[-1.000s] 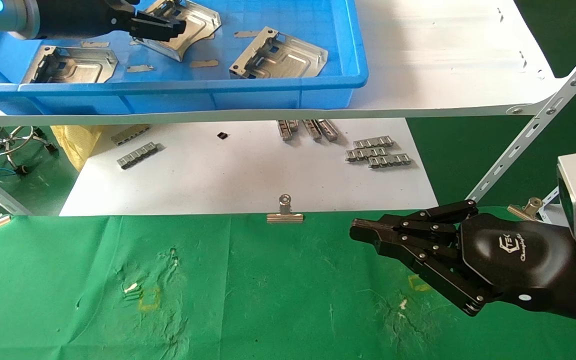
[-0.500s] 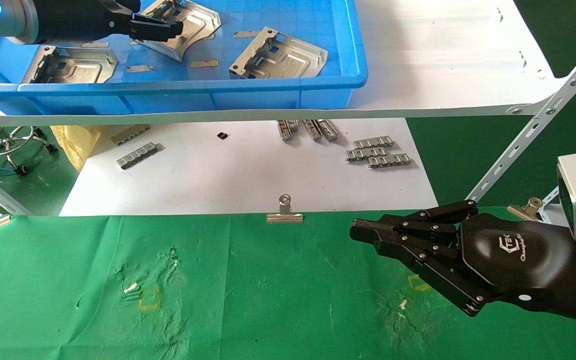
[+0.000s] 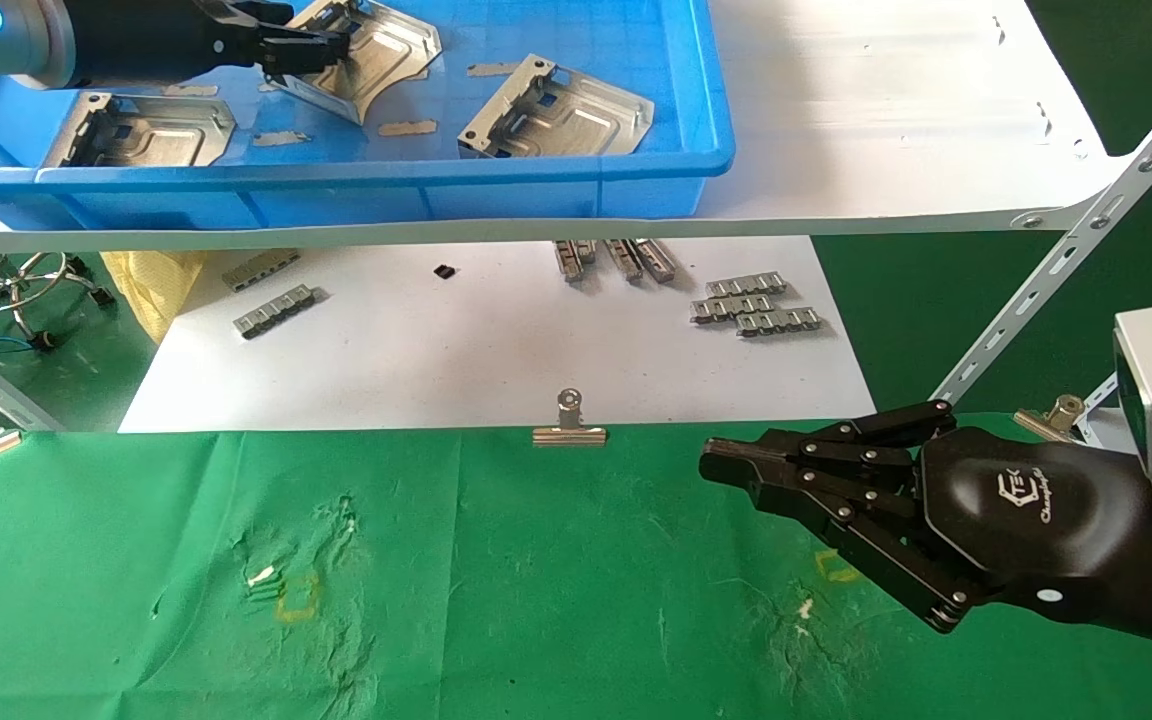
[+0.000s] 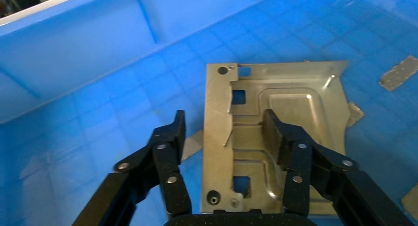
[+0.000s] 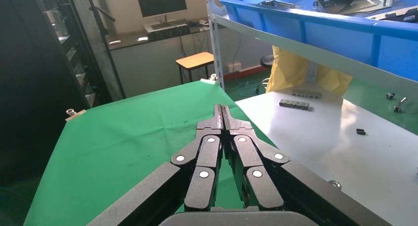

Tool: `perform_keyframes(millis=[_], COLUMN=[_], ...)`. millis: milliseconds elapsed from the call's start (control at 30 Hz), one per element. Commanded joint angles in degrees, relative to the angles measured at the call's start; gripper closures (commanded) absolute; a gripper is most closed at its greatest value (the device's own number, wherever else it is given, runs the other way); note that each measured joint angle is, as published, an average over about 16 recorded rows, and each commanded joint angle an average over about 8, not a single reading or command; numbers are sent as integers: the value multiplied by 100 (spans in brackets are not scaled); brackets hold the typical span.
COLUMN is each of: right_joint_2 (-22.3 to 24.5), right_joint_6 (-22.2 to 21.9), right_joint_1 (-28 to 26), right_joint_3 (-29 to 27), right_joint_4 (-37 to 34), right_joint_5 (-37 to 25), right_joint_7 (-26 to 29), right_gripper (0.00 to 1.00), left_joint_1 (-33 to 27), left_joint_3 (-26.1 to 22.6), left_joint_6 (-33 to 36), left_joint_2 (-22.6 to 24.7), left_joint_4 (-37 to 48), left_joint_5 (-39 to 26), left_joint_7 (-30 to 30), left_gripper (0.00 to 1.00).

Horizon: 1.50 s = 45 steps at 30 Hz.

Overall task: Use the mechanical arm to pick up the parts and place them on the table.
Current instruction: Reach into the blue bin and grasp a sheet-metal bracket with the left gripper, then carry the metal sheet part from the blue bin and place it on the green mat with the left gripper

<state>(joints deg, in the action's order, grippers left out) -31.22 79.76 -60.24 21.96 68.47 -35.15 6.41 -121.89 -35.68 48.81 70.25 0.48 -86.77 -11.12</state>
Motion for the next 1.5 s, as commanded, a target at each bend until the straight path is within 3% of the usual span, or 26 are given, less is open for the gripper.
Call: perform_keyframes(millis=[33,133,333,400,667,867,1233,1500], right_joint_2=[0,0,0,0,0,0,0,0], right_joint_6=[0,0,0,0,0,0,0,0], right_joint_1=[0,0,0,0,0,0,0,0], right_joint_3=[0,0,0,0,0,0,0,0], right_joint_4=[0,0,0,0,0,0,0,0], right_joint_5=[0,0,0,0,0,0,0,0], right_joint_7=[0,0,0,0,0,0,0,0], right_gripper=[100,91,16,0,0,0,0,0], left_joint_1=[7,11,-3,-24,-213,-367,-332,208], left_joint_3=[-8,-6,7,15,104,203,267,23], left_joint_6=[-21,-18,11,31,386,1263,3909,4371], left_joint_2=[-8,-14,-19,-22,-104,-305,-909,-1494], left_joint_4=[-2,-16,-57,-78,-227,-395,-714,-1501], left_joint_5=[-11,-9,10,21,152,313,539,1028], left_joint_7=[-12,-20,-5,12,198,579,1900,2908], left_gripper=[100,100,100,100,100,100,100,100])
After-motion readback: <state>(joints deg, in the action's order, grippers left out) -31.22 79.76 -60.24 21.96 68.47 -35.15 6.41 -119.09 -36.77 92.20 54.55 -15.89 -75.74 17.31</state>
